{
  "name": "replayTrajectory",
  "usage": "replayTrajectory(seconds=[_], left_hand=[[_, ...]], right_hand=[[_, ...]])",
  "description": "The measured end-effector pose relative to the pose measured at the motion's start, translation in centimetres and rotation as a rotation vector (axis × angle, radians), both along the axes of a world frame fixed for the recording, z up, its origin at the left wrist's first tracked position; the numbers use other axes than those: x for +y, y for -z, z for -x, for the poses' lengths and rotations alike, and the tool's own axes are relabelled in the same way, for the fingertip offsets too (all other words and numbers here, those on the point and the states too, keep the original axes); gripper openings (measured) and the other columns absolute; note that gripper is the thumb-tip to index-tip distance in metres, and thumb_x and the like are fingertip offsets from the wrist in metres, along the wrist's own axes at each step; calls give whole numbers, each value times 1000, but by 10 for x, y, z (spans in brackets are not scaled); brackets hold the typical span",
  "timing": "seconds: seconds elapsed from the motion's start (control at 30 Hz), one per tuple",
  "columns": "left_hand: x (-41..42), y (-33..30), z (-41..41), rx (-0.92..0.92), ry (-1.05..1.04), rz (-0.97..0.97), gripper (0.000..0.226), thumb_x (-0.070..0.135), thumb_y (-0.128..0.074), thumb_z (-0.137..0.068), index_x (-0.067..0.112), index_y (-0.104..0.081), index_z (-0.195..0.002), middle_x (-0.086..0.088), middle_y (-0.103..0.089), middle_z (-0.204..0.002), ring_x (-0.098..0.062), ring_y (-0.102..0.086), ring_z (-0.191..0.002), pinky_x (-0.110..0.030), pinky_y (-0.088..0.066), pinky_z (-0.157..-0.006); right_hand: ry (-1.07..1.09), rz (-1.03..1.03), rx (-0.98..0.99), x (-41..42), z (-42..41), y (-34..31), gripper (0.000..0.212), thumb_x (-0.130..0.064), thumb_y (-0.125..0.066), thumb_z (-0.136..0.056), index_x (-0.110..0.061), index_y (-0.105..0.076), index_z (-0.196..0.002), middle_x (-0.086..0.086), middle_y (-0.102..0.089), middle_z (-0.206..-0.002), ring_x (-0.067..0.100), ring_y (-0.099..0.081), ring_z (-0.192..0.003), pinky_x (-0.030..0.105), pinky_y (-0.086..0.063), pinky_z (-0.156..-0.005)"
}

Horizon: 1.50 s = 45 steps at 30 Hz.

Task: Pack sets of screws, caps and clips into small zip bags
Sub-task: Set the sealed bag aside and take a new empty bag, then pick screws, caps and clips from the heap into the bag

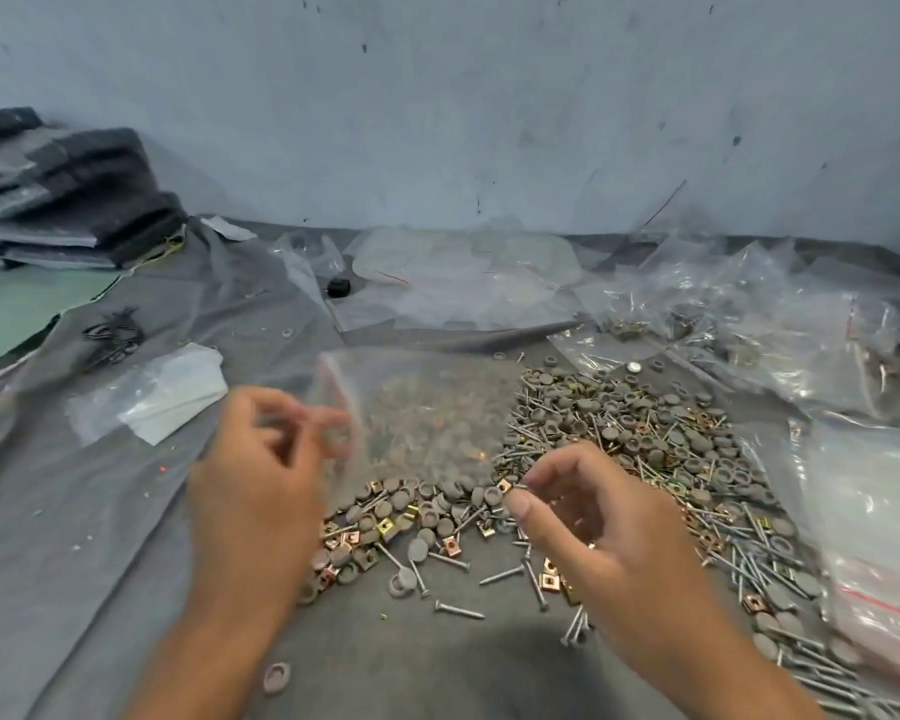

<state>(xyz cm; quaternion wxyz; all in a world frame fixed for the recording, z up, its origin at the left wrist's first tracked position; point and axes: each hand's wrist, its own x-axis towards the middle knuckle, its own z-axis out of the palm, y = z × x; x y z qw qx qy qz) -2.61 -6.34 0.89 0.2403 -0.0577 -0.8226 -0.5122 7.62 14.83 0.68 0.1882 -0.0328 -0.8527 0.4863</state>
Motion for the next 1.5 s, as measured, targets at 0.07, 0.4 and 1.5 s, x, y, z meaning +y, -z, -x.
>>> replayTrajectory(seconds=[0.07,0.4,1.5], left_hand=[[-29,-7,16,43,-190,-117,19,44,-64,-97,32,-50,-91,4,-73,-85,-8,-71,-72,-31,-51,-56],[-1,4,2,252,56,400,27,-5,-67,-88,9,-74,-109,1,-71,-105,-9,-61,-88,-15,-44,-85],[34,6,-29,78,388,322,48,45,-75,-80,38,-61,-125,22,-53,-113,10,-56,-94,-7,-49,-74]], right_hand=[[27,-94,-52,10,8,8,9,-44,-67,-90,-40,-60,-87,-22,-67,-82,0,-64,-69,12,-45,-57],[-73,-790,-322,28,132,18,42,-16,-59,-99,-34,-56,-137,-1,-53,-143,22,-44,-135,43,-37,-114],[52,-372,274,26,3,-3,21,-21,-74,-85,-24,-72,-106,-27,-65,-92,-16,-61,-83,-1,-43,-70]])
